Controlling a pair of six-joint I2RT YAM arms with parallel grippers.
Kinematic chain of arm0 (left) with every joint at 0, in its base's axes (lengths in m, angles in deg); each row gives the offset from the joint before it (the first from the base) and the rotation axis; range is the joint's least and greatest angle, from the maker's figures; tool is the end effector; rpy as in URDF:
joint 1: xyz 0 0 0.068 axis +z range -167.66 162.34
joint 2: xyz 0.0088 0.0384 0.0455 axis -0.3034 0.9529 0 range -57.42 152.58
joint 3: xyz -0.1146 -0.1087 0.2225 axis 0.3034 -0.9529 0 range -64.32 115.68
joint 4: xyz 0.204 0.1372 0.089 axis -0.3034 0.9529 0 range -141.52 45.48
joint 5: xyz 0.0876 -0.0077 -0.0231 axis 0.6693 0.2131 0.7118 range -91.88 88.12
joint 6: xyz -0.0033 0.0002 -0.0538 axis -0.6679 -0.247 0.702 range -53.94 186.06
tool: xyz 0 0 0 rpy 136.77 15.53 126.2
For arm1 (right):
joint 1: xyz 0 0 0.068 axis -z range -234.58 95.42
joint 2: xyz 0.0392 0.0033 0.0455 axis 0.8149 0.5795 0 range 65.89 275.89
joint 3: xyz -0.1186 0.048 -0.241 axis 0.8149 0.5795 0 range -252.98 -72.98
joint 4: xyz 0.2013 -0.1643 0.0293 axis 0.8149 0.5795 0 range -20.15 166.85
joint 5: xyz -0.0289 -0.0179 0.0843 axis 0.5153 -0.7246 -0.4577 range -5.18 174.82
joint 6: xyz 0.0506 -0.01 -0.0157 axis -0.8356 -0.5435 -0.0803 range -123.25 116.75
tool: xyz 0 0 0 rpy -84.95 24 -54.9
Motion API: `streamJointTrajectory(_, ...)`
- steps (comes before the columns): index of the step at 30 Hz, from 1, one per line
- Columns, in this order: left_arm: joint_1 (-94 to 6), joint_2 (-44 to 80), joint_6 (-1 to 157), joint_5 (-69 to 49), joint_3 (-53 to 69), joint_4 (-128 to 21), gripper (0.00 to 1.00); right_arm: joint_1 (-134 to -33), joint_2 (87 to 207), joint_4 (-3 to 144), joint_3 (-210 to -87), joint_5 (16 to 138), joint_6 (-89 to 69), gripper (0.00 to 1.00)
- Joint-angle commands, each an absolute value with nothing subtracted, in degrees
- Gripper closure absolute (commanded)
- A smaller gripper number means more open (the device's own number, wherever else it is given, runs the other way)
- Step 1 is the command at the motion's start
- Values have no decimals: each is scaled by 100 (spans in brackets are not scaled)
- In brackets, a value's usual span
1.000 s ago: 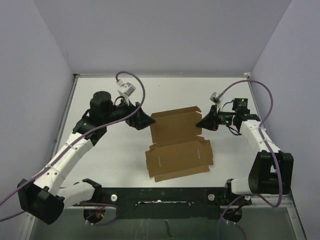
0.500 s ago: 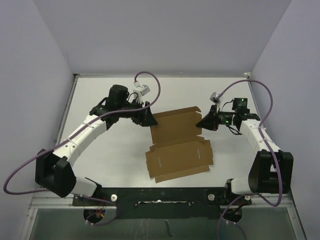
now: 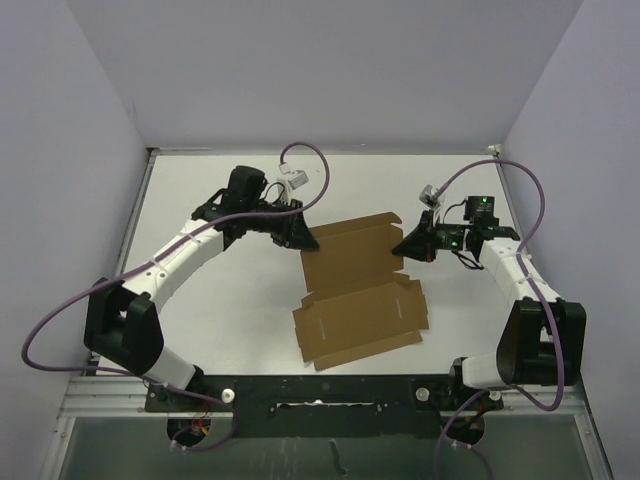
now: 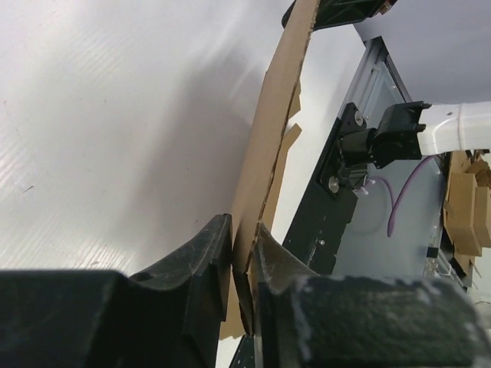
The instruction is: Fold the paper box
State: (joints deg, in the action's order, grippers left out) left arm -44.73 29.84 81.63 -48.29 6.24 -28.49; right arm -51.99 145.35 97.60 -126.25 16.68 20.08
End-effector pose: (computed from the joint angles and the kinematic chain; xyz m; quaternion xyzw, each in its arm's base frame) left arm 0.2867 -0.1754 0.3014 0.2499 0.8111 -0.4742 0.2340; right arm 0.2706 0.0207 0.2483 -0.3123 0.7436 0.4616 0.3694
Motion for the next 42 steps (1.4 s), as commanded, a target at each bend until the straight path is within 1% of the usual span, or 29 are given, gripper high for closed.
streamJointTrajectory(1,-4482,3082,8131,-5180,960,-3193,90,-5229,14511,9736,-12887,1401,2118,100)
streamJointTrajectory(3,-4482,3090,8122,-5251,959,-3250,99,-5229,14516,9745,-12887,1394,2123,100)
streamJointTrajectory(7,-4482,3034,8034,-5288,928,-3379,100,-5225,14508,9771,-12896,1309,2161,100)
streamJointTrajectory(8,-4482,2974,7978,-5274,898,-3442,100,-5220,14500,9776,-12905,1302,2162,96)
streamJointTrajectory(10,-4474,2780,7805,-5220,830,-3571,100,-5189,14484,9818,-12941,1265,2187,81)
streamJointTrajectory(12,-4462,2572,7557,-5141,755,-3678,100,-5123,14454,9975,-13020,1185,2290,61)
streamJointTrajectory(13,-4438,2445,7415,-5120,690,-3771,100,-5066,14408,10060,-13060,1107,2346,49)
streamJointTrajectory(14,-4405,2304,7288,-5064,598,-3929,100,-4966,14365,10133,-13096,1012,2395,41)
streamJointTrajectory(15,-4354,2150,7243,-4990,470,-4170,100,-4879,14303,10209,-13129,910,2457,35)
streamJointTrajectory(18,-4176,1620,7123,-4950,-162,-5106,100,-4670,14068,10495,-13249,668,2707,25)
streamJointTrajectory(21,-4007,1261,6977,-4924,-566,-5757,100,-4711,13817,10469,-13438,840,2625,19)
streamJointTrajectory(24,-3967,1105,6820,-4932,-833,-6042,100,-4807,13702,9850,-13517,1100,2201,17)
streamJointTrajectory(26,-3915,997,6786,-4968,-1116,-6310,100,-4801,13783,9480,-13477,1224,1954,17)
streamJointTrajectory(30,-3763,627,6577,-5054,-1694,-6707,100,-4569,14073,9619,-13442,1046,2079,17)
streamJointTrajectory(33,-3761,406,6279,-5082,-1786,-6498,100,-4356,13947,9432,-13157,808,1918,18)
streamJointTrajectory(37,-3761,374,6204,-5403,-1821,-6462,100,-4251,13706,8967,-12842,847,1608,19)
streamJointTrajectory(42,-3728,601,6374,-5888,-1814,-6650,100,-4224,13762,9092,-12847,927,1779,19)
